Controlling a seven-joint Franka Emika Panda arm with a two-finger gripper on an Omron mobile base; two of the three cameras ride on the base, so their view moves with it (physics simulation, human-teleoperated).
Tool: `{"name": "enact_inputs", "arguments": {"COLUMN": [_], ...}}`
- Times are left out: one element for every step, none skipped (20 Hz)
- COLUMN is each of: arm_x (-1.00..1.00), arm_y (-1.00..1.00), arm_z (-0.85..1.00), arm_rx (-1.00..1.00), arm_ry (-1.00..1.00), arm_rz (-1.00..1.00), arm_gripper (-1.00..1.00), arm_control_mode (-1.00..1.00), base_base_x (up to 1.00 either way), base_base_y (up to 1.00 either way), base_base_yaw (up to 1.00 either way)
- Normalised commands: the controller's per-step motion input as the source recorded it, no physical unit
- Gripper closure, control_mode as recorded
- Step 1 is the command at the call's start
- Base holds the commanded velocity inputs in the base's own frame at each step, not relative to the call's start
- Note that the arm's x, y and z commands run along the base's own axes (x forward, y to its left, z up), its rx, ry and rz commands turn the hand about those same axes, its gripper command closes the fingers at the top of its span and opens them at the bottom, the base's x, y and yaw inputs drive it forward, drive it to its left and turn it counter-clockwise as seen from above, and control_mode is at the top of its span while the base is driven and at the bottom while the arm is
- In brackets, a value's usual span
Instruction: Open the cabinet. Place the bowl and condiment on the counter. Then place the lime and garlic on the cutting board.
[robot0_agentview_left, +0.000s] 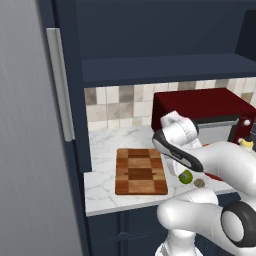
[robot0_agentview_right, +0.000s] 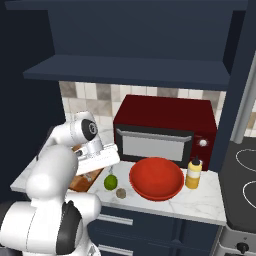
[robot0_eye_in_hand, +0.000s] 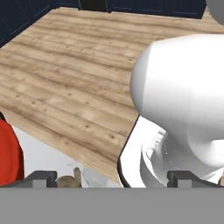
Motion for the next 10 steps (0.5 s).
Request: {"name": "enact_inputs", "arguments": {"arm_x": [0.0,0.0,0.0,0.0,0.0,0.0,0.0,0.0,0.0,0.0], "arm_y": [-0.06,-0.06,-0.06,-0.04,0.0,0.0,0.0,0.0,0.0,0.0], "arm_z": [-0.09,-0.12,-0.11,-0.14,-0.14,-0.15,-0.16,-0.16,-0.14,-0.11], "arm_rx": [0.0,0.0,0.0,0.0,0.0,0.0,0.0,0.0,0.0,0.0], "arm_ry": [0.01,0.01,0.01,0.01,0.02,0.02,0.02,0.01,0.02,0.01], "arm_rz": [0.0,0.0,0.0,0.0,0.0,0.0,0.0,0.0,0.0,0.0], "arm_gripper": [-1.0,-1.0,-1.0,-1.0,-1.0,-1.0,-1.0,-1.0,-1.0,-1.0], "arm_control_mode": [-1.0,-1.0,-1.0,-1.0,-1.0,-1.0,-1.0,-1.0,-1.0,-1.0], "base_base_x": [0.0,0.0,0.0,0.0,0.0,0.0,0.0,0.0,0.0,0.0], "base_base_y": [0.0,0.0,0.0,0.0,0.0,0.0,0.0,0.0,0.0,0.0], "base_base_yaw": [0.0,0.0,0.0,0.0,0.0,0.0,0.0,0.0,0.0,0.0]}}
